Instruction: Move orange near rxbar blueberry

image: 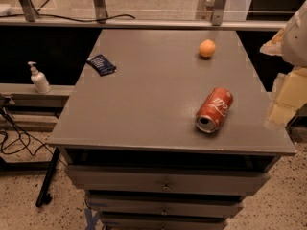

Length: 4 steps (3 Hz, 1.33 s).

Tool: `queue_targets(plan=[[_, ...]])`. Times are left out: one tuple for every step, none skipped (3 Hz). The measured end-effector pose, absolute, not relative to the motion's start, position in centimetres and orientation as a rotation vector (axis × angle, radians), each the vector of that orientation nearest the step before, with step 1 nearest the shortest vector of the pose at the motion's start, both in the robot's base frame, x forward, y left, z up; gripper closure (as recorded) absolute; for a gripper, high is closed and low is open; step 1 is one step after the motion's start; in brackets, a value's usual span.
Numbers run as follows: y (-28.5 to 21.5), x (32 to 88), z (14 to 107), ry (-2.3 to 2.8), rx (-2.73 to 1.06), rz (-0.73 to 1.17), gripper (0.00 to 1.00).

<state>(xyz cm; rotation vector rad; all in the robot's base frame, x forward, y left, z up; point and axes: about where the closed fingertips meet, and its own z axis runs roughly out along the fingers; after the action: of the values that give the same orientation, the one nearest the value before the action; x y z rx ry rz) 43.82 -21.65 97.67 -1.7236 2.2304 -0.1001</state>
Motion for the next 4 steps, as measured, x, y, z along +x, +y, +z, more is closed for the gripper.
queue_targets(plan=[[-21.7, 43.8, 97.7, 2.23, -1.723, -0.1, 0.0], [-21.4, 45.9, 98.0, 2.214, -1.619, -0.041, 0.0], [-21.6, 50.2, 98.5, 2.185, -1.448, 0.042, 0.0], [-22.0, 54.5, 98.6, 2.17, -1.297, 0.068, 0.0]])
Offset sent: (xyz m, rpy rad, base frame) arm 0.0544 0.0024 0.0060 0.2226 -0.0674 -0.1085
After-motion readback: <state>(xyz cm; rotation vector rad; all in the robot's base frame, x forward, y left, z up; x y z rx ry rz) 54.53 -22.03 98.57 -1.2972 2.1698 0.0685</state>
